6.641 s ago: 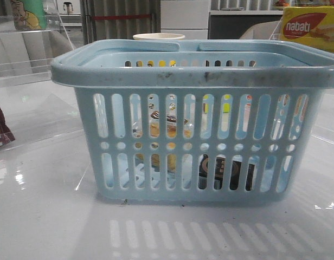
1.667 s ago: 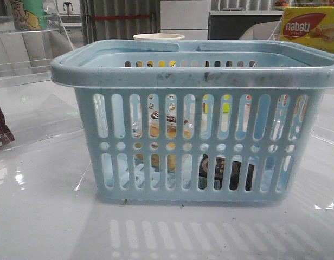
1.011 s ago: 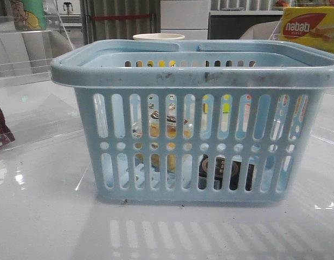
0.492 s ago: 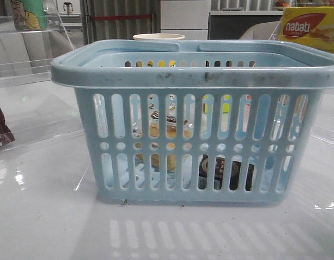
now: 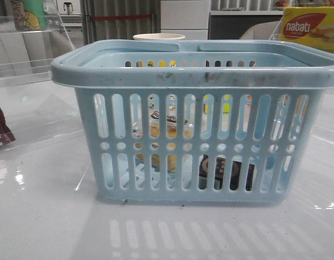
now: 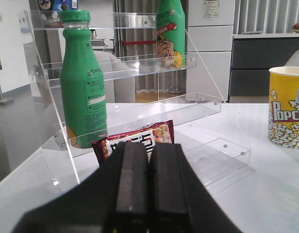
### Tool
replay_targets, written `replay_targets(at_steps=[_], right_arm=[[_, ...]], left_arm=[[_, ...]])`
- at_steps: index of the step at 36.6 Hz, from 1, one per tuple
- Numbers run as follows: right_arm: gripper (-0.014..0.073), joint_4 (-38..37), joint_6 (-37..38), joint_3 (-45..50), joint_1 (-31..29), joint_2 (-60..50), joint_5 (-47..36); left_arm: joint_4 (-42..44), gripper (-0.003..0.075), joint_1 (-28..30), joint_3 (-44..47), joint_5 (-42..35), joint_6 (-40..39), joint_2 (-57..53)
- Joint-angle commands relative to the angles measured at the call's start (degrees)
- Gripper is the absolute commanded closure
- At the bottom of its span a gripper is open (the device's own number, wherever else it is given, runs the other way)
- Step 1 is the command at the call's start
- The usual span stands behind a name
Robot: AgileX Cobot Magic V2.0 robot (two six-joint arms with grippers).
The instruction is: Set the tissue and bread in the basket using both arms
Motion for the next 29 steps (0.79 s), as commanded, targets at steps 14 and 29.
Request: replay_targets(at_steps=[14,29], right_arm=[[0.054,-12.8,13.1,-0.3,-0.4,-1.1,-12.3],[0.054,-4.6,10.8,-0.3,-0.4,-1.1,-12.8]], left_arm=[[-0.5,0.0628,0.1,0.4,-4.9,-0.2,-1.0],[-0.5,0.0628,0.1,0.4,-4.9,-0.2,-1.0]])
